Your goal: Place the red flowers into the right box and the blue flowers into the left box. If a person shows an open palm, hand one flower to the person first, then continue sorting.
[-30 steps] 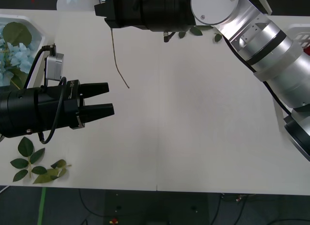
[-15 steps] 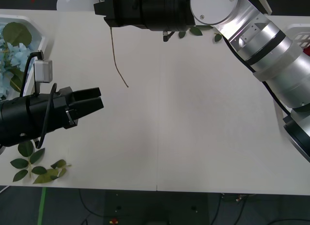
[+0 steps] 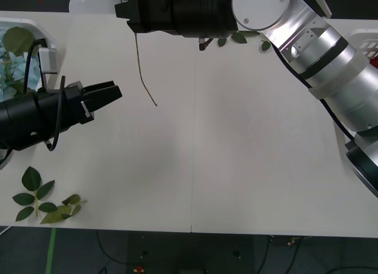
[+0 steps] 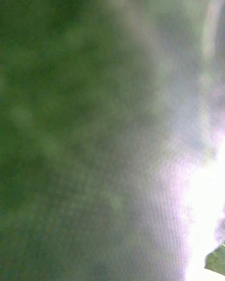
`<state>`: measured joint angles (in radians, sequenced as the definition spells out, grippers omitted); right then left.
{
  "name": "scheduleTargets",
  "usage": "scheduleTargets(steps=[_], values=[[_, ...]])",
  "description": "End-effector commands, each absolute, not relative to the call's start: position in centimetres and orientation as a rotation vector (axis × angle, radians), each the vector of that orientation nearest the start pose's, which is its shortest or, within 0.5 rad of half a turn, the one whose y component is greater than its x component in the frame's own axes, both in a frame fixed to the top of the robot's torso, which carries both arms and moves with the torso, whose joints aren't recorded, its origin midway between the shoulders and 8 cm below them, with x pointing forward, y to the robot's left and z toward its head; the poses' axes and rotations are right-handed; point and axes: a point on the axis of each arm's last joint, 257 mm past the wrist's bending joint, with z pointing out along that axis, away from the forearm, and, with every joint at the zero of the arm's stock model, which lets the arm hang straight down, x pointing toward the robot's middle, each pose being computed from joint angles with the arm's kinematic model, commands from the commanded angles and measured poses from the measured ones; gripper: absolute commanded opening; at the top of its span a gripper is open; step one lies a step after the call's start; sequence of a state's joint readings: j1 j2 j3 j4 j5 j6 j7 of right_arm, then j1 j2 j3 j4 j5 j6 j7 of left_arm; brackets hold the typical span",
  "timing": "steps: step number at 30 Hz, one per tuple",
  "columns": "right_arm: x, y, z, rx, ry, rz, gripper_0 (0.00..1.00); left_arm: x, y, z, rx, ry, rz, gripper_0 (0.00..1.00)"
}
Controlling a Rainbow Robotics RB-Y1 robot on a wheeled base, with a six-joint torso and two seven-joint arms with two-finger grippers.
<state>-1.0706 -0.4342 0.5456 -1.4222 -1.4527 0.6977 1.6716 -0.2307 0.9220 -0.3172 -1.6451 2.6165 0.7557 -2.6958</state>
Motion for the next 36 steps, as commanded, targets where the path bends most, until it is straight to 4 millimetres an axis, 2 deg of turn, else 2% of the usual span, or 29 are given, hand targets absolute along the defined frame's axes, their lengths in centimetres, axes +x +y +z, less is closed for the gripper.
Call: scheduleTargets(steps=[1,14,19,29,33,34,35,36], values=[[51.6,15.0,7.5,-0.844,1.591,1.032,0.00,46.8,11.9,-6.4,0.478,1.525,-1.252,1.00],[51.8,15.0,7.4,-0.849,1.588,1.011,0.00,48.4,7.2,-7.3,0.451,1.541,-1.241,1.00],[51.8,15.0,7.3,-0.848,1.590,1.014,0.00,49.2,5.4,-7.1,0.424,1.534,-1.237,1.00],[51.8,14.9,7.3,-0.847,1.590,1.013,0.00,50.9,2.9,-6.3,0.412,1.517,-1.235,1.00],[51.8,14.9,7.3,-0.847,1.591,1.012,0.00,52.1,2.2,-7.0,0.401,1.523,-1.222,1.00],[51.8,14.9,7.4,-0.845,1.590,1.014,0.00,52.4,2.1,-7.2,0.393,1.525,-1.220,0.64],[51.8,14.9,7.3,-0.847,1.591,1.012,0.00,52.4,2.1,-7.3,0.389,1.526,-1.223,0.36],[51.8,14.9,7.3,-0.847,1.591,1.012,0.00,52.5,2.1,-7.3,0.383,1.527,-1.224,0.00]])
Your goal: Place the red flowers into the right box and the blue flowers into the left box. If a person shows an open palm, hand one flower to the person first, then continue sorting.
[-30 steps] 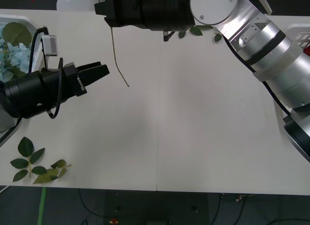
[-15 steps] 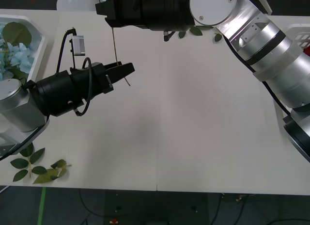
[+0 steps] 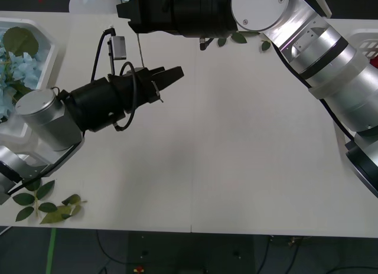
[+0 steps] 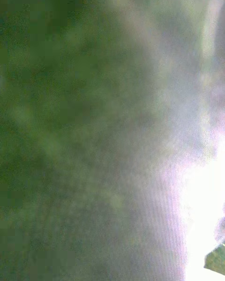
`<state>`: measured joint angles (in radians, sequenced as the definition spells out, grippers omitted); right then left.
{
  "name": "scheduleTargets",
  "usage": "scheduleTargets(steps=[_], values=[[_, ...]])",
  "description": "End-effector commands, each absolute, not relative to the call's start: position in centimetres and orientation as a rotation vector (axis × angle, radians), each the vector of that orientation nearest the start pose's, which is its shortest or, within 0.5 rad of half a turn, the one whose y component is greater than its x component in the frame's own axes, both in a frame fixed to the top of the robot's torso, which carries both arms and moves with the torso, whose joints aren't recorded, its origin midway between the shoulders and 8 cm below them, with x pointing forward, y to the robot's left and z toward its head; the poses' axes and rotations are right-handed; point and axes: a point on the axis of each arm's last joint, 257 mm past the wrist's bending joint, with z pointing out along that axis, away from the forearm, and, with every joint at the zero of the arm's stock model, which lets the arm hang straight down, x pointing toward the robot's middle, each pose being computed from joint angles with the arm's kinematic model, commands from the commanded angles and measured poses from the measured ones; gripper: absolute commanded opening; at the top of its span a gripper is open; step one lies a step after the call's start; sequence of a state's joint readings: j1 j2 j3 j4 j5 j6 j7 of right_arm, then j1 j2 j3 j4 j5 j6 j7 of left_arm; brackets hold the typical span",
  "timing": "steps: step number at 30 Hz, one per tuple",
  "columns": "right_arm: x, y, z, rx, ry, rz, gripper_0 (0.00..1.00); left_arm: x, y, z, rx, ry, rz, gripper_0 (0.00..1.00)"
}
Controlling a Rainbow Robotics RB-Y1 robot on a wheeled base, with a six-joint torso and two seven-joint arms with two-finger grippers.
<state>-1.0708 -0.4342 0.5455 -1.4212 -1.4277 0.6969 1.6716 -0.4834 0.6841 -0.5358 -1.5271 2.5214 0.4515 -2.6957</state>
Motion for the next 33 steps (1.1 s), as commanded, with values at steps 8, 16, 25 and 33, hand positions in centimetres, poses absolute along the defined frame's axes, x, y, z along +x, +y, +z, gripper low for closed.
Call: scheduleTargets(steps=[8,16,25,33], values=[[52.00,14.89,7.36,-0.847,1.589,1.003,0.00,52.57,2.20,-7.15,0.373,1.527,-1.234,0.00],[52.18,14.78,7.21,-0.846,1.591,0.994,0.00,52.53,2.17,-7.01,0.368,1.525,-1.242,0.00],[52.36,14.39,6.88,-0.854,1.597,0.978,0.14,52.64,2.27,-6.96,0.356,1.525,-1.248,0.00],[52.58,14.06,7.11,-0.848,1.600,0.976,0.84,52.78,2.35,-6.76,0.350,1.523,-1.248,0.00]])
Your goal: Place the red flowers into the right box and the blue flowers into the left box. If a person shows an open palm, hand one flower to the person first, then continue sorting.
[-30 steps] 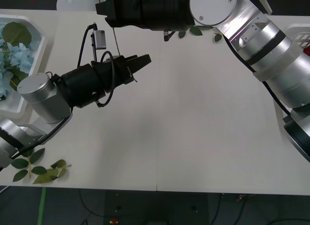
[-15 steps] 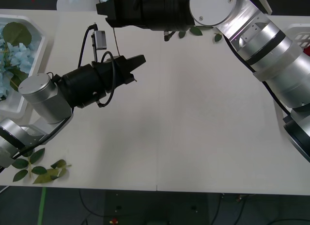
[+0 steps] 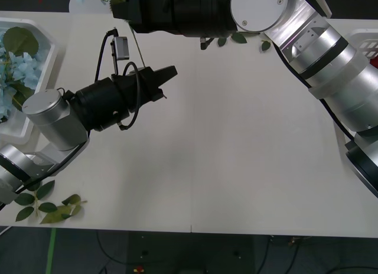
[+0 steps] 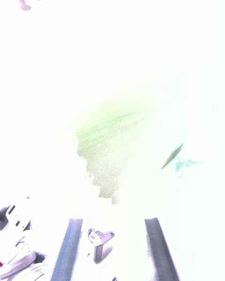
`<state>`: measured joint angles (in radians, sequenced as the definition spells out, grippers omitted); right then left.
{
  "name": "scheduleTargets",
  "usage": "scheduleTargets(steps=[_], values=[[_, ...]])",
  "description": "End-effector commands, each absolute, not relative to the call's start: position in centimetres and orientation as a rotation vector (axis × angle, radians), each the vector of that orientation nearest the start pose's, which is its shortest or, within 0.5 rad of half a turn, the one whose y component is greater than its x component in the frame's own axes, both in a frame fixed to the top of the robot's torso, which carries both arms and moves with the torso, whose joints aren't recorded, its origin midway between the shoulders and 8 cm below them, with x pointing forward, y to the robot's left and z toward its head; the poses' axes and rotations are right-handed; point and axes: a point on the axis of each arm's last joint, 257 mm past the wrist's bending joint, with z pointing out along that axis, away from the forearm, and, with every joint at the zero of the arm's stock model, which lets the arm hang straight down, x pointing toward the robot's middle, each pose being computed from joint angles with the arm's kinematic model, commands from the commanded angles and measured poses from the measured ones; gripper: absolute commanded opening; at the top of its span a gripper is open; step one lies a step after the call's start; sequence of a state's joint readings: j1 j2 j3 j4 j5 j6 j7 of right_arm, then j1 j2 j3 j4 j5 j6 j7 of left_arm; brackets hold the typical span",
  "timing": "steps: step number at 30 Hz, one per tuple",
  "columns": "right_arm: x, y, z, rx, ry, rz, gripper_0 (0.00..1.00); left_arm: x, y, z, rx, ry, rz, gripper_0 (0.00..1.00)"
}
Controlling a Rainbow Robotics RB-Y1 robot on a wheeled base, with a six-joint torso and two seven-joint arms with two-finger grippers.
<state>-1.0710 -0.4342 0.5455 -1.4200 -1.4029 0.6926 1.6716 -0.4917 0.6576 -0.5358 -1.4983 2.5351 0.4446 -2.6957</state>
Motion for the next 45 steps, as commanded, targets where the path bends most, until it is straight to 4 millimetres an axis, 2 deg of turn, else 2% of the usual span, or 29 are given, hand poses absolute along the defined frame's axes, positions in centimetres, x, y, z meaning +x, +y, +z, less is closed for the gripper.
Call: scheduleTargets(steps=[1,4,7,10,12,13,15,16,18,19,25,27,31,32,37,41,45], values=[[52.6,14.0,7.2,-0.847,1.600,0.977,0.89,52.9,2.5,-6.8,0.350,1.525,-1.244,0.00],[52.5,14.0,7.2,-0.847,1.600,0.981,0.95,53.0,3.0,-6.9,0.348,1.531,-1.235,0.00],[52.5,13.9,7.4,-0.848,1.598,0.987,0.99,53.4,4.4,-6.7,0.331,1.540,-1.226,0.00],[52.5,13.5,7.7,-0.848,1.595,0.989,1.00,54.3,7.3,-6.5,0.300,1.562,-1.195,0.00],[52.6,13.0,7.8,-0.856,1.599,0.979,1.00,55.3,10.4,-6.3,0.273,1.588,-1.141,0.00],[52.6,12.8,7.6,-0.864,1.606,0.973,1.00,55.5,11.3,-6.3,0.266,1.595,-1.127,0.00],[53.0,11.5,7.3,-0.901,1.625,0.919,1.00,56.5,14.9,-6.4,0.251,1.625,-1.052,0.00],[52.9,11.2,7.2,-0.913,1.626,0.908,1.00,56.7,15.7,-6.3,0.252,1.629,-1.032,0.00],[52.9,9.7,6.7,-0.959,1.639,0.852,1.00,57.5,19.1,-6.1,0.251,1.650,-0.953,0.00],[52.9,9.3,6.8,-0.974,1.636,0.837,1.00,57.7,19.9,-6.0,0.248,1.655,-0.935,0.00],[52.3,5.0,4.4,-1.184,1.634,0.694,1.00,59.0,27.6,-5.5,0.229,1.704,-0.755,0.00],[52.0,3.1,3.7,-1.260,1.631,0.652,1.00,59.6,30.6,-5.2,0.207,1.715,-0.692,0.00],[51.6,-0.2,2.4,-1.366,1.624,0.581,1.00,60.3,35.1,-5.3,0.164,1.738,-0.608,0.00],[51.5,-1.1,2.0,-1.394,1.615,0.565,1.00,60.5,36.9,-5.2,0.132,1.746,-0.586,0.00],[50.9,-5.9,0.1,-1.531,1.599,0.467,1.00,60.4,44.1,-4.7,-0.019,1.780,-0.523,0.00],[50.5,-9.1,-0.9,-1.633,1.576,0.378,1.00,59.9,47.8,-4.3,-0.128,1.791,-0.512,0.00],[49.9,-11.9,-1.7,-1.726,1.536,0.284,1.00,59.2,52.5,-5.2,-0.260,1.797,-0.476,0.00]])
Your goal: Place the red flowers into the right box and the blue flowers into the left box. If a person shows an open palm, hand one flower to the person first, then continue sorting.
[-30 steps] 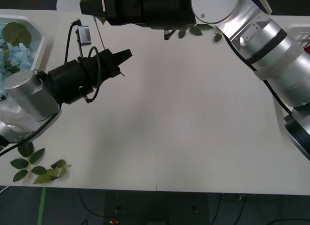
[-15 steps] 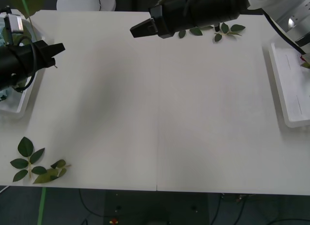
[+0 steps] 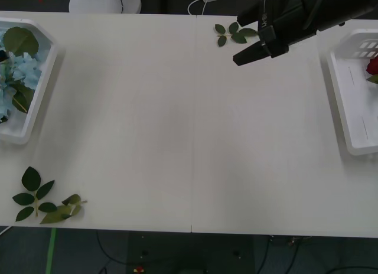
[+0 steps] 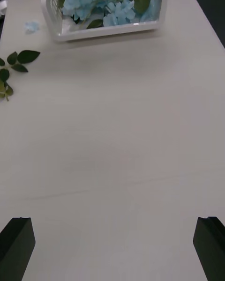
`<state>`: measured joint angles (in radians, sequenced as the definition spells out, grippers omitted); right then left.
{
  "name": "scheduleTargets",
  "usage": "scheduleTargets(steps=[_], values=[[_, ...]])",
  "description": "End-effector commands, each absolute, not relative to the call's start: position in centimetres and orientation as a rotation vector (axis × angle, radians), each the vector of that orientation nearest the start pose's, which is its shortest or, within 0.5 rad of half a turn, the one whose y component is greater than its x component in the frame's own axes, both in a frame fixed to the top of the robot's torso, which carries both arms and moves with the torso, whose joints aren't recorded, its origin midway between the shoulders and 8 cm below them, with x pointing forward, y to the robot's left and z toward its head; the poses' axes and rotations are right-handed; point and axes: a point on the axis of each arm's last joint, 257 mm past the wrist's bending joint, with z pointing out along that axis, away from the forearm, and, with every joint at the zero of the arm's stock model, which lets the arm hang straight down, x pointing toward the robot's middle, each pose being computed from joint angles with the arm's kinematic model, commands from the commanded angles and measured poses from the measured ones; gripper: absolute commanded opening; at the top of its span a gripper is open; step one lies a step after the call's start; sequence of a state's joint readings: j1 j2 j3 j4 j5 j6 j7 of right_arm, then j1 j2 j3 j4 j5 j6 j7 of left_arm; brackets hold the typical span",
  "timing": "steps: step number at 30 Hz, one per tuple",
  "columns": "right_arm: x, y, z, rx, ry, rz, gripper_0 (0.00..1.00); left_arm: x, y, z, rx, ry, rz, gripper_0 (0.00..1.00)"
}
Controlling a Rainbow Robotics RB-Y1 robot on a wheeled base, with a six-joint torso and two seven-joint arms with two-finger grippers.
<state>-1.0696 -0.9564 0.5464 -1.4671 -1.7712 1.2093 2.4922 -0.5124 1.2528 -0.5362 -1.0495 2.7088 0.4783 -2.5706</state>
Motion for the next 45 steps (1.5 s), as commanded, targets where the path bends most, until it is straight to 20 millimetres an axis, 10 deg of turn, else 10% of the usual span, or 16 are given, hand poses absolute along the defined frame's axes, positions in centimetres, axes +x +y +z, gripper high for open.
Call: scheduleTargets(steps=[1,16,22,29,38,45], values=[[49.6,-12.3,-1.8,-1.737,1.529,0.283,1.00,59.0,53.9,-5.3,-0.286,1.794,-0.456,0.00],[48.9,-13.1,-1.8,-1.754,1.522,0.270,1.00,57.8,58.6,-7.5,-0.394,1.809,-0.386,0.03],[49.0,-13.3,-2.7,-1.729,1.571,0.311,1.00,57.7,58.8,-7.4,-0.397,1.809,-0.382,0.41],[48.9,-13.3,-3.3,-1.722,1.593,0.326,1.00,57.7,58.9,-7.4,-0.398,1.808,-0.381,0.58],[49.2,-13.5,-4.9,-1.686,1.657,0.379,1.00,55.0,57.3,-5.5,-0.301,1.833,-0.492,0.91],[49.4,-13.5,-4.9,-1.676,1.660,0.379,1.00,49.2,50.7,-4.4,-0.131,1.825,-0.711,1.00]])
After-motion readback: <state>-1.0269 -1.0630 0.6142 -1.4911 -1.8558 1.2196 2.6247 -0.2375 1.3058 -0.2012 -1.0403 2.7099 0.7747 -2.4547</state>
